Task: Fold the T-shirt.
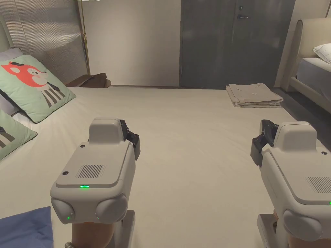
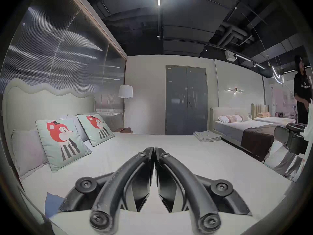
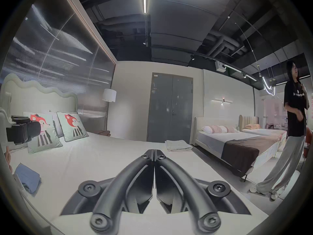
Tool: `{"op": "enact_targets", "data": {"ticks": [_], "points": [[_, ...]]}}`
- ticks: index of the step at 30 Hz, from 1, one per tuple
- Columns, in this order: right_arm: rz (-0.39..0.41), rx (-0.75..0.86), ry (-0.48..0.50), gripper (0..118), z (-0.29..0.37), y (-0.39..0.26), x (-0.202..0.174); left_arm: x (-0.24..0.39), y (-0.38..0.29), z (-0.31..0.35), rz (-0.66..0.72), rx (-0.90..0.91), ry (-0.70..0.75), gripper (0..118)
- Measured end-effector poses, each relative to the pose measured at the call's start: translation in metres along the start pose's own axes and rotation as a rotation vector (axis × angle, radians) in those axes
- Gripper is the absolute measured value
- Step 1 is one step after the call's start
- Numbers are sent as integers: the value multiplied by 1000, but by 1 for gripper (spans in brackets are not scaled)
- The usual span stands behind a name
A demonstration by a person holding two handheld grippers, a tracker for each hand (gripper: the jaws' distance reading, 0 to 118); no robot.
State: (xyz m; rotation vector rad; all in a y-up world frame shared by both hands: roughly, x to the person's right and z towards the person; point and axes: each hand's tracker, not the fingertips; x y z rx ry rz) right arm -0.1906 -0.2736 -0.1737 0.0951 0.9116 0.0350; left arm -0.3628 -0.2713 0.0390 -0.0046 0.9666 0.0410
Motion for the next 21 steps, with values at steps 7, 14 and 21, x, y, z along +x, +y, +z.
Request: {"op": "enact_targets", "data": {"ticks": [7,14,21], "points": [[8,7,-3,6,-1,-1,-1,2,0,4,-4,6,7,15],[6,26,6,88,-1,1,1,1,0,7,-5,18,12,87],[13,39,5,111,1,3,1,1,1,11,-23,35,16,111]]}}
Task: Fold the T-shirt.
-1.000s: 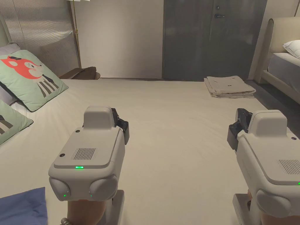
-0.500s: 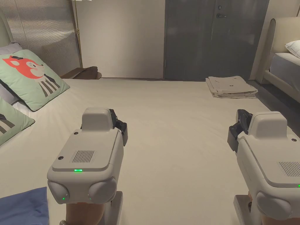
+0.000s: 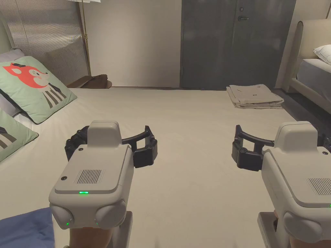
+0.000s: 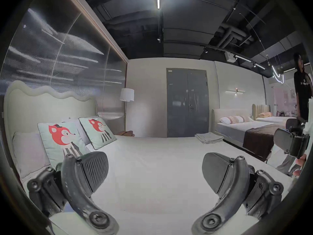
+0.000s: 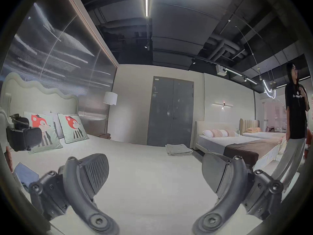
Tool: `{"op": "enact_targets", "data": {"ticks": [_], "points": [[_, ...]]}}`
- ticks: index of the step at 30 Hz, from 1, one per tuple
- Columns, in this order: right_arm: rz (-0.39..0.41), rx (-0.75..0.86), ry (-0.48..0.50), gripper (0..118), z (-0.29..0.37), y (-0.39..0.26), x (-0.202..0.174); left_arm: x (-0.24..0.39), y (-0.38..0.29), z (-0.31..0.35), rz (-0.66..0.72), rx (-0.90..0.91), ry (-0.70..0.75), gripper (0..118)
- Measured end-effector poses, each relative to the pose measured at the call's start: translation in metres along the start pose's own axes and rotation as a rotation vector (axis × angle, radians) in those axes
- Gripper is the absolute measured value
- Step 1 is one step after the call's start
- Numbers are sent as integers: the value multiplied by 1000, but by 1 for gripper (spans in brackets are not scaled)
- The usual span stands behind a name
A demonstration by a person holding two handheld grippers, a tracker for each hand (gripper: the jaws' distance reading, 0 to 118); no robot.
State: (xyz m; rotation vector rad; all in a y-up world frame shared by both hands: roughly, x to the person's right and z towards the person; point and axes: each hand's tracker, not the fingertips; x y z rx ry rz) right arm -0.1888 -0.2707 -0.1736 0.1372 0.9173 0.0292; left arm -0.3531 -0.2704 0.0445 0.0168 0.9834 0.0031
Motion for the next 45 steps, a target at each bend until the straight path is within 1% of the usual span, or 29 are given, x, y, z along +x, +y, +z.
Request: {"op": "enact_targets", "data": {"ticks": [5,11,16,31,38,45], "points": [[-1,10,10,113,1,1,0,-2,1,0,23,6,-10,111],[-9,26,23,113,2,2,1,-2,1,1,15,13,-27,111],[-2,31,31,114,3,2,0,-1,1,3,16,52,13,111],[0,46,48,114,5,4,-1,-3,4,5,11,82,14,111],[5,45,42,114,6,2,-2,-2,2,5,1,80,15,111],[0,38,14,114,6,2,-1,-2,3,6,8,81,10,111]]}}
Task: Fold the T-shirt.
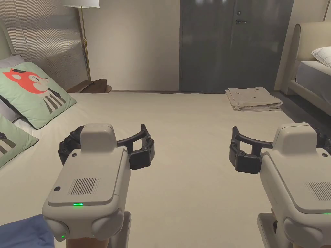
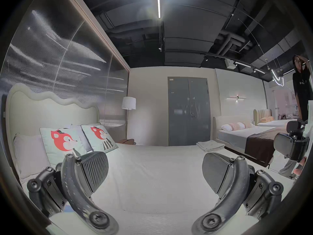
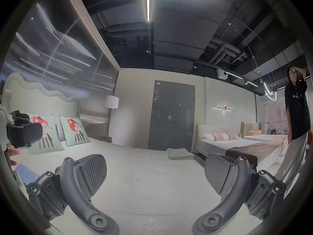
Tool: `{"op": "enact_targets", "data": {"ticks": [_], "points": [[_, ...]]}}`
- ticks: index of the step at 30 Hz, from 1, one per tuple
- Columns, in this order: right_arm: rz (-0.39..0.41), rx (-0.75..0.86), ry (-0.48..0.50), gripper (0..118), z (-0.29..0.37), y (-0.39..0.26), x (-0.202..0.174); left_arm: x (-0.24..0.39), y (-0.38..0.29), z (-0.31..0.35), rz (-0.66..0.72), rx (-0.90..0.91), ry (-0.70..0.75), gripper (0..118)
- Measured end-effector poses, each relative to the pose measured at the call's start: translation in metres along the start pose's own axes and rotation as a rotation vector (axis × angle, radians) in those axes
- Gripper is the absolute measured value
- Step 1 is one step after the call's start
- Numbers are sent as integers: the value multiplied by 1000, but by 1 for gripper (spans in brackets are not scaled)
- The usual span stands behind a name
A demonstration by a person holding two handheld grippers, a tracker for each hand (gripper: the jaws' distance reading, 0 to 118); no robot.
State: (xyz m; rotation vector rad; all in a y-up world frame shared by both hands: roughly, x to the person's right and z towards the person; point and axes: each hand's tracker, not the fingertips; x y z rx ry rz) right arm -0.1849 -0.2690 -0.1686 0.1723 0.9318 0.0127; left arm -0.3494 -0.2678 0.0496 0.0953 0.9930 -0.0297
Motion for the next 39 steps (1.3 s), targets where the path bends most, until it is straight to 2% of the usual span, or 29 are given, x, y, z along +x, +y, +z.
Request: {"op": "enact_targets", "data": {"ticks": [6,16,23,27,32,39], "points": [[-39,-33,-2,114,-2,2,4,-1,0,0,10,2,-3,111],[1,-42,-49,114,-1,3,3,0,1,2,5,6,-5,111],[-21,-63,-13,114,-1,8,4,-2,3,2,3,4,-2,111],[-66,-77,4,114,-1,13,4,-3,4,3,6,4,-1,111],[-61,-96,-74,114,-7,8,-1,-3,5,4,2,7,-2,111],[-40,-106,-90,114,-6,10,-2,-5,5,4,4,5,4,111]]}}
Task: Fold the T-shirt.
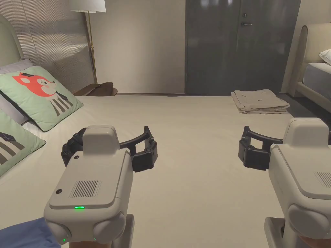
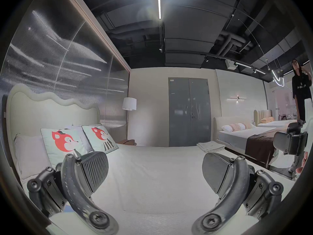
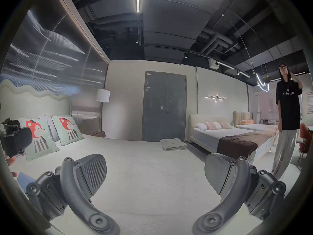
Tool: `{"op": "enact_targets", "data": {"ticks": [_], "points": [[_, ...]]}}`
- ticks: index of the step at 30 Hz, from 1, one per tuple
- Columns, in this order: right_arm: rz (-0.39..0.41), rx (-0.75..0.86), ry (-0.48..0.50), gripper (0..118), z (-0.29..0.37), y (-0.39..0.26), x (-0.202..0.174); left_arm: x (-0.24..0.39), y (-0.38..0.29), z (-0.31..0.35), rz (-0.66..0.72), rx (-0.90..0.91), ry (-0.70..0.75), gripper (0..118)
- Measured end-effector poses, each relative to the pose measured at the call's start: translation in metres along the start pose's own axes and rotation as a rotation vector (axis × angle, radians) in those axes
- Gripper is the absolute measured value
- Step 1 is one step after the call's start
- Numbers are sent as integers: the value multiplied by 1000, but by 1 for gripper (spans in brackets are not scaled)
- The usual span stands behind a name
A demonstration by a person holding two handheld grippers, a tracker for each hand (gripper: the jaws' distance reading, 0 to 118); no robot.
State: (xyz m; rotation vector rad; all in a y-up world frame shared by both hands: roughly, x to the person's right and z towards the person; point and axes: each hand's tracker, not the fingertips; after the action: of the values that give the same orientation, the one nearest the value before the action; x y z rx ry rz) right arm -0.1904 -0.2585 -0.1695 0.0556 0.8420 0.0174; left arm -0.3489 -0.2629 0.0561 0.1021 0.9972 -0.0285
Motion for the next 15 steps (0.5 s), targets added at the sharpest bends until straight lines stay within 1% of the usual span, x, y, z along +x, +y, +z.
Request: {"op": "enact_targets", "data": {"ticks": [5,7,9,11,13,15], "points": [[-14,-42,-18,114,-1,0,-3,0,0,1,5,-3,-2,111],[1,-66,-42,114,-3,-2,-6,0,0,1,1,-4,1,111],[33,-54,-51,114,-2,-4,-10,0,0,1,4,-3,0,111],[44,-52,-40,114,-1,-2,-10,0,0,1,7,-3,-1,111],[9,-79,-3,114,-3,-1,-8,0,0,2,6,-4,-2,111],[12,-74,-8,114,-1,-1,-8,0,0,2,2,-5,0,111]]}}
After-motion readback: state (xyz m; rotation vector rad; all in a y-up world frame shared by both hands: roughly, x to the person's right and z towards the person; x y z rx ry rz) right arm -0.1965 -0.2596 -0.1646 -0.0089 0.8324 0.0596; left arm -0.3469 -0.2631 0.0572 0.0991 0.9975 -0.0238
